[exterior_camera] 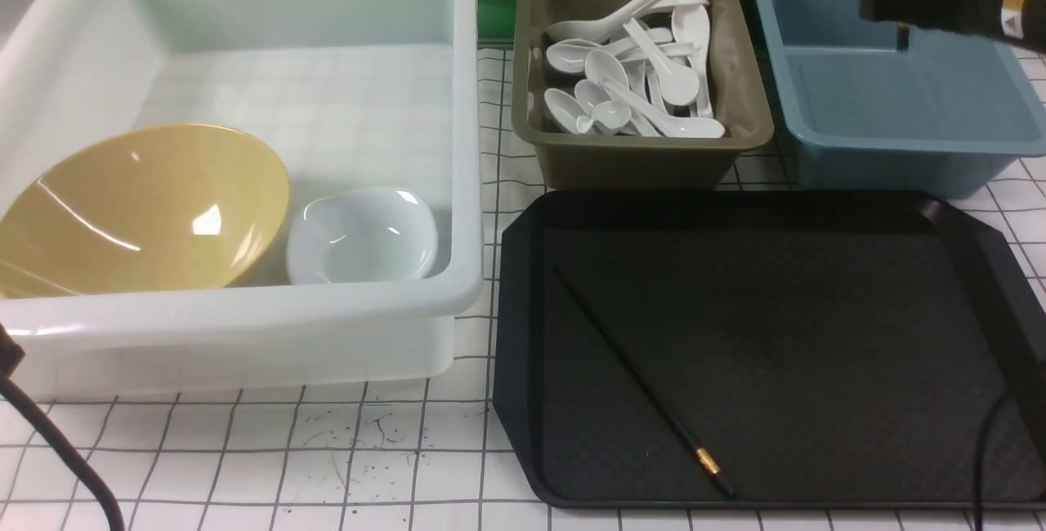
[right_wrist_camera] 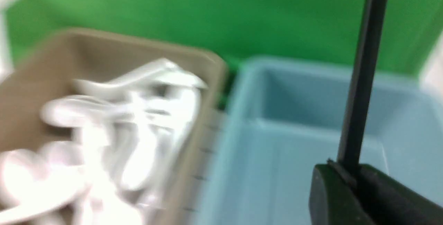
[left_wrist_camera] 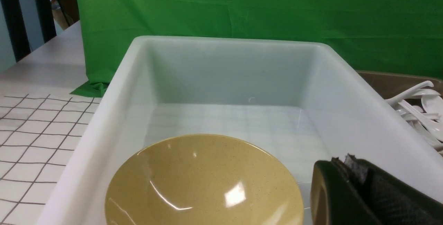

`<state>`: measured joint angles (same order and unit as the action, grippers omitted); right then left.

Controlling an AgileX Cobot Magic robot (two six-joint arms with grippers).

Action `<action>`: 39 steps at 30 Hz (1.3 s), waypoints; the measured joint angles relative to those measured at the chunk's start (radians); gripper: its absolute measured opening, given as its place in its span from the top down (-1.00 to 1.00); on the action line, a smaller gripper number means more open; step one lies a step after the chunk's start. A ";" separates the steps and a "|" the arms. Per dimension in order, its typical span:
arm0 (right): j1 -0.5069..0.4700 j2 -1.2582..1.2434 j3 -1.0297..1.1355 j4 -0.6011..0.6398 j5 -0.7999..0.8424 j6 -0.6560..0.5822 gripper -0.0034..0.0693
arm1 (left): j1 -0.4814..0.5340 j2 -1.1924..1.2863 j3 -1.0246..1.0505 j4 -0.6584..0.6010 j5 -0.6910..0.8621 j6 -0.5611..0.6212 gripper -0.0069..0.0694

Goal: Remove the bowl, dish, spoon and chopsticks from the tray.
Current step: Use the right arm to put a chopstick into the small storage box on the right, then use the right arm to grab a chopstick

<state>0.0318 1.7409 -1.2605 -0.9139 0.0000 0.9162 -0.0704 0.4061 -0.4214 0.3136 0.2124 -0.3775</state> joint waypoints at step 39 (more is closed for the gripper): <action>0.600 0.206 -0.049 0.999 0.900 -1.127 0.58 | 0.000 0.000 0.000 0.003 0.000 -0.014 0.83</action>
<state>0.6316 1.9468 -1.3091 0.0854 0.9002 -0.2107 -0.0704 0.4061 -0.4214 0.3167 0.2125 -0.3919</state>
